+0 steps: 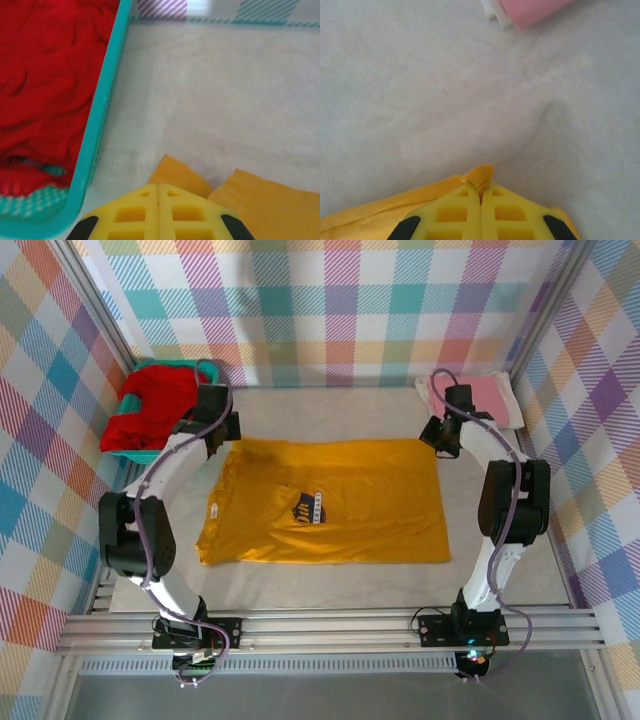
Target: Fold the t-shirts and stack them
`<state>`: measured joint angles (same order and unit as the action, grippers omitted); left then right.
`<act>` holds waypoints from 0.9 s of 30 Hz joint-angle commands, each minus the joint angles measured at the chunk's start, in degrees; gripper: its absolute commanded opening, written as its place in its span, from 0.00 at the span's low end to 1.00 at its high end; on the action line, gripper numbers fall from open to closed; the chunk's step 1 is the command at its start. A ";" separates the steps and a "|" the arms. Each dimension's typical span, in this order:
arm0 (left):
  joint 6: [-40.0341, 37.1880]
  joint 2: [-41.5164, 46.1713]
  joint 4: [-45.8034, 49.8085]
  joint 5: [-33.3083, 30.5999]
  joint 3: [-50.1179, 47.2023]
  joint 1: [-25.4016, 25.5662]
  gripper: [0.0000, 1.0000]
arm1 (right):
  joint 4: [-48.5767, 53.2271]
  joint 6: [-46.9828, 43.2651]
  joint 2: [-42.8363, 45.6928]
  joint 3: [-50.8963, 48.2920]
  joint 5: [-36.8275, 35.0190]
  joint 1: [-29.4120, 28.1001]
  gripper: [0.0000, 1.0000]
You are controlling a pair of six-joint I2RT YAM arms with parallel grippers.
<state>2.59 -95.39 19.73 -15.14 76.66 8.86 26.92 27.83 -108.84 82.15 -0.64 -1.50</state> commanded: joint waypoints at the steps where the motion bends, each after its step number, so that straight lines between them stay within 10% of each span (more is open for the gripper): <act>1: 2.07 4.24 -3.29 -0.79 -5.29 0.19 0.00 | -2.58 1.51 3.19 -2.99 1.55 0.23 0.00; 27: 8.22 17.37 -1.86 -2.72 -23.92 0.29 0.00 | -5.07 4.84 13.54 -19.77 0.64 0.26 0.00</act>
<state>9.54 -80.49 17.93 -16.47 53.19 8.91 23.20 32.14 -96.01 62.22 0.82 -1.50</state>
